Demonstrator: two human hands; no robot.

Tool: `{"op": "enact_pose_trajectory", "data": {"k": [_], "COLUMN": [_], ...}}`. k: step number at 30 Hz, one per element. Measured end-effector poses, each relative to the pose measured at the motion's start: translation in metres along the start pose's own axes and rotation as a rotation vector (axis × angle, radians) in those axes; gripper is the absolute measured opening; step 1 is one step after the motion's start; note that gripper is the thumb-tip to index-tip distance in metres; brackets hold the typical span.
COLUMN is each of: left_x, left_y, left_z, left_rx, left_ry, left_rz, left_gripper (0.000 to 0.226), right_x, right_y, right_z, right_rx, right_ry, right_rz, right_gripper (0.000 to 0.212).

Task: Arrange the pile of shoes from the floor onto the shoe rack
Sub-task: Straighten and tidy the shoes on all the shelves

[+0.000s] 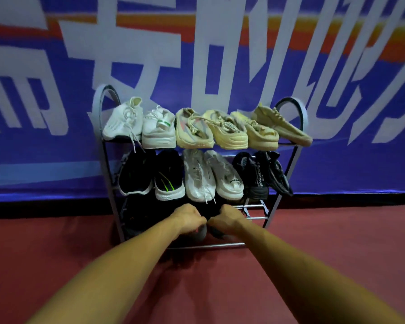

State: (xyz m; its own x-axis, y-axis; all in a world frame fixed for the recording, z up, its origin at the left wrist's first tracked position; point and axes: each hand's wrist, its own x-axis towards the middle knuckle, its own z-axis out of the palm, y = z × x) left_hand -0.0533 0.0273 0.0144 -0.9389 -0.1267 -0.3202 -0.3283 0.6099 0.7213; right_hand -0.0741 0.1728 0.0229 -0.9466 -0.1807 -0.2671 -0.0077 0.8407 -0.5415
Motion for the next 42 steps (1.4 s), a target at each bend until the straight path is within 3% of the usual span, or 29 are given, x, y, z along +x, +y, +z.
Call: {"op": "enact_pose_trajectory", "data": {"k": [3, 6, 10, 14, 17, 24, 38, 42], "left_x": [-0.023, -0.043, -0.077, -0.097, -0.116, -0.153, -0.085, -0.064], "left_y": [0.009, 0.012, 0.010, 0.005, 0.011, 0.045, 0.032, 0.048], "left_z": [-0.027, -0.059, -0.099, -0.124, -0.131, -0.121, -0.126, -0.140], "left_rx": [-0.008, -0.057, 0.027, 0.082, -0.030, -0.323, -0.363, -0.816], "left_ry": [0.045, 0.198, 0.373, 0.490, 0.551, 0.575, 0.554, 0.424], "left_rz": [0.047, 0.084, 0.116, 0.166, 0.159, 0.150, 0.127, 0.060], "left_gripper": [0.011, 0.012, 0.003, 0.018, 0.026, 0.032, 0.055, 0.046], "right_x": [-0.017, -0.037, -0.067, -0.087, -0.103, -0.135, -0.075, -0.058], "right_y": [-0.025, -0.045, -0.071, -0.093, -0.101, -0.104, -0.137, -0.137], "right_z": [-0.018, -0.028, -0.042, -0.057, -0.069, -0.091, -0.057, -0.054], "right_rx": [0.027, 0.058, 0.033, 0.056, 0.086, 0.241, 0.244, 0.284], "right_ry": [0.100, 0.162, 0.158, 0.219, 0.225, 0.251, 0.255, 0.266], "right_rz": [-0.009, -0.079, -0.154, -0.249, -0.303, -0.298, -0.335, -0.310], "right_gripper": [0.015, 0.017, 0.060, 0.057, 0.054, 0.048, 0.050, 0.045]}}
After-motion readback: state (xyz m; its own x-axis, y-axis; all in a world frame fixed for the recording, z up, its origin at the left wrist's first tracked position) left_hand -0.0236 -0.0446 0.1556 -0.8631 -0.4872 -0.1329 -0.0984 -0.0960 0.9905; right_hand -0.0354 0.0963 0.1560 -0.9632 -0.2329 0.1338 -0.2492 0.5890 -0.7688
